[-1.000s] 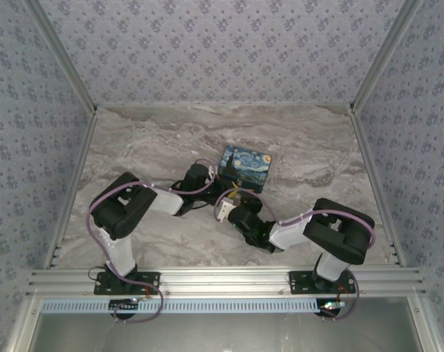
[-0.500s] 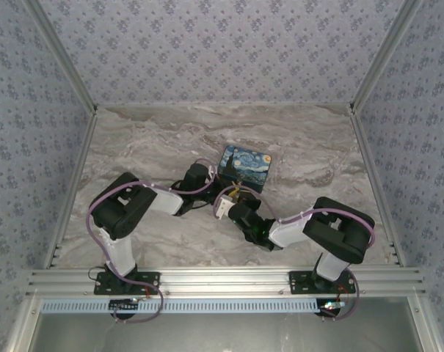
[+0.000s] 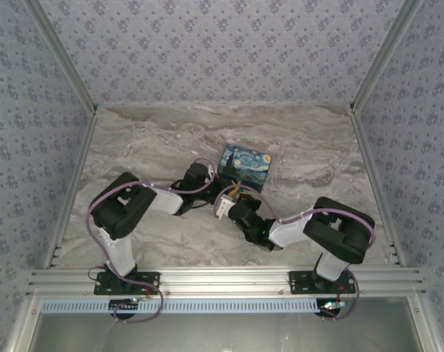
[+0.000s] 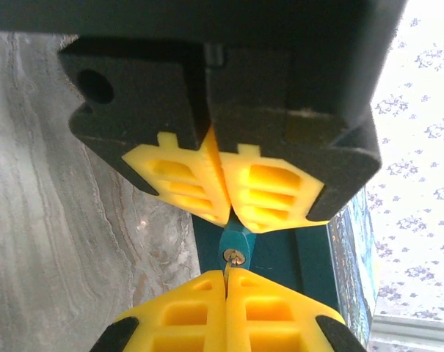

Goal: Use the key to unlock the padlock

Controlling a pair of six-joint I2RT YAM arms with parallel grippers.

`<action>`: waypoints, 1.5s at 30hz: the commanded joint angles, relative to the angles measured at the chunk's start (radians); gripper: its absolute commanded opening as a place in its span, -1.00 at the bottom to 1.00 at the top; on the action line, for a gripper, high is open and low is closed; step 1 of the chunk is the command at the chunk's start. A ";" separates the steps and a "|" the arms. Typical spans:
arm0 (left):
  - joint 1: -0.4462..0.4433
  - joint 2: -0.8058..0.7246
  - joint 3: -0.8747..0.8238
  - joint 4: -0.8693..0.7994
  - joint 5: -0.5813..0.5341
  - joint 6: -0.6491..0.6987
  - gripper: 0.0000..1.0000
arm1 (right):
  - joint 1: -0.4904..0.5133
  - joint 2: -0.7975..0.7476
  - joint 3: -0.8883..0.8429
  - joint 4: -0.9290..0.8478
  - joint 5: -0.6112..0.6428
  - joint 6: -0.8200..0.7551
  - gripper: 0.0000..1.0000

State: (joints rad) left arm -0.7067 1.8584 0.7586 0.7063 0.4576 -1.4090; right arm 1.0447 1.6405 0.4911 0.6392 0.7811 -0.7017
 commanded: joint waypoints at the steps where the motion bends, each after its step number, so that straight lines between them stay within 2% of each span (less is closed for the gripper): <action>1: 0.000 -0.027 0.012 -0.022 0.019 -0.002 -0.82 | -0.007 -0.042 0.022 -0.008 0.010 0.076 -1.00; 10: 0.001 -0.028 0.012 -0.015 0.016 -0.007 -0.82 | -0.018 -0.115 0.038 -0.062 -0.017 0.192 -1.00; 22: 0.000 -0.033 0.005 -0.012 0.013 -0.009 -0.82 | -0.037 -0.137 -0.002 -0.092 -0.018 0.472 -1.00; 29: 0.000 -0.032 0.003 -0.016 0.007 -0.008 -0.82 | -0.118 -0.202 -0.073 -0.096 -0.157 0.654 -1.00; 36: 0.001 -0.025 0.005 -0.008 0.005 -0.010 -0.82 | -0.238 -0.291 -0.136 -0.086 -0.354 0.730 -1.00; 42: 0.000 -0.025 0.006 -0.008 0.003 -0.007 -0.82 | -0.270 -0.334 -0.145 -0.114 -0.396 0.726 -1.00; 45: 0.001 -0.037 0.002 -0.017 -0.003 0.006 -0.72 | -0.273 -0.340 -0.146 -0.125 -0.413 0.732 -1.00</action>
State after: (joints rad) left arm -0.7078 1.8458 0.7586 0.7006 0.4629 -1.4231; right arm 0.7765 1.3193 0.3519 0.5270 0.4030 0.0002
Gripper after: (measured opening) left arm 0.128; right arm 0.065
